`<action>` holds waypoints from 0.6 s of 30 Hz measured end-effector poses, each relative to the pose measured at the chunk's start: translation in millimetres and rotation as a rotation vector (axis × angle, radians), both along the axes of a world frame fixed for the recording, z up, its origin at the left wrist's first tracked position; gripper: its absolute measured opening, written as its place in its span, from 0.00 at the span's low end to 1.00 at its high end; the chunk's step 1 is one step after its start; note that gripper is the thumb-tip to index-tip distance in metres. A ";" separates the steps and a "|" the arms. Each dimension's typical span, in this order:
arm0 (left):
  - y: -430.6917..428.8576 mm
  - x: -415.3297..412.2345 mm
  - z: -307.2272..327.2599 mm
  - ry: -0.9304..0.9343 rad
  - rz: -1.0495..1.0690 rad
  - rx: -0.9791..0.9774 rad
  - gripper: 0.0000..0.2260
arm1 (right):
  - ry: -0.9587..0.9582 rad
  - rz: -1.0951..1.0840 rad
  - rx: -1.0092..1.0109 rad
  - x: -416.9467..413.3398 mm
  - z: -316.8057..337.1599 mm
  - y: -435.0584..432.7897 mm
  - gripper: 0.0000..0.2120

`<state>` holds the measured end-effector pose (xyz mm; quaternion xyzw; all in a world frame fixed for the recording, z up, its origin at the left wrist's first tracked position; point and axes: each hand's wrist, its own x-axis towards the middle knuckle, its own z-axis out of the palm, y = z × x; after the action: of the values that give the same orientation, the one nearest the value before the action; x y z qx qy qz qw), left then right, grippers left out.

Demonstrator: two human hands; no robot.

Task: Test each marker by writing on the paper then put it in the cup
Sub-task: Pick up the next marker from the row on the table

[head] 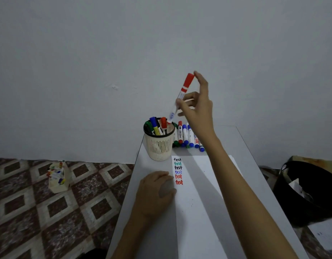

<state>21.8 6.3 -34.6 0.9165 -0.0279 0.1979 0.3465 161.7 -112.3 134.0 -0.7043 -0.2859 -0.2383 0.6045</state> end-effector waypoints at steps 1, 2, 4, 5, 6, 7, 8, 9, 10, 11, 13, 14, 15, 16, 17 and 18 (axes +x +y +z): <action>0.7 0.7 -1.0 0.005 0.000 0.010 0.25 | -0.038 -0.015 -0.059 3.7 -3.8 4.7 0.34; 1.5 1.3 -2.2 0.008 -0.002 0.008 0.25 | -0.072 -0.031 -0.126 6.8 -8.4 8.9 0.34; 2.3 1.1 -2.7 0.018 -0.001 0.012 0.25 | -0.111 -0.072 -0.270 10.2 -18.0 15.8 0.33; 2.5 1.3 -3.2 0.022 0.000 0.018 0.26 | -0.132 -0.106 -0.353 11.2 -23.1 18.2 0.32; 2.9 1.8 -4.1 0.022 0.000 0.022 0.26 | -0.167 -0.161 -0.449 12.5 -28.6 19.8 0.30; 2.8 2.1 -4.2 0.020 -0.001 0.023 0.26 | -0.209 -0.225 -0.544 13.9 -34.2 20.7 0.27; 2.8 2.4 -4.4 0.016 0.000 0.023 0.25 | -0.244 -0.278 -0.617 15.1 -39.0 21.2 0.22; 2.6 2.6 -4.7 0.013 0.001 0.023 0.25 | -0.255 -0.306 -0.658 16.6 -43.3 21.7 0.17; 2.5 2.9 -4.9 0.008 0.003 0.023 0.24 | -0.243 -0.311 -0.679 17.9 -47.3 22.3 0.14; 2.4 2.8 -4.9 0.002 0.002 0.024 0.24 | -0.222 -0.303 -0.687 19.6 -51.1 22.5 0.13; 2.2 2.4 -4.9 -0.002 0.000 0.023 0.23 | -0.200 -0.279 -0.648 20.3 -56.1 20.7 0.14; 2.4 2.3 -4.7 0.001 -0.002 0.021 0.22 | -0.191 -0.264 -0.611 20.1 -57.1 18.2 0.14; 2.6 2.0 -4.2 0.004 -0.004 0.019 0.22 | -0.164 -0.243 -0.571 20.2 -58.2 14.7 0.15; 2.7 1.9 -3.8 0.005 -0.006 0.017 0.22 | -0.119 -0.223 -0.528 20.6 -59.7 10.3 0.17; 2.5 1.8 -3.2 0.003 -0.008 0.018 0.22 | -0.059 -0.217 -0.484 21.9 -62.5 4.1 0.18; 2.4 1.8 -2.8 0.000 -0.008 0.019 0.22 | 0.011 -0.240 -0.441 24.4 -66.2 -3.7 0.19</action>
<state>23.5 8.7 -37.3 0.9197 -0.0333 0.1963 0.3385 186.1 -116.0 67.8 -0.8494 -0.2421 -0.2364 0.4051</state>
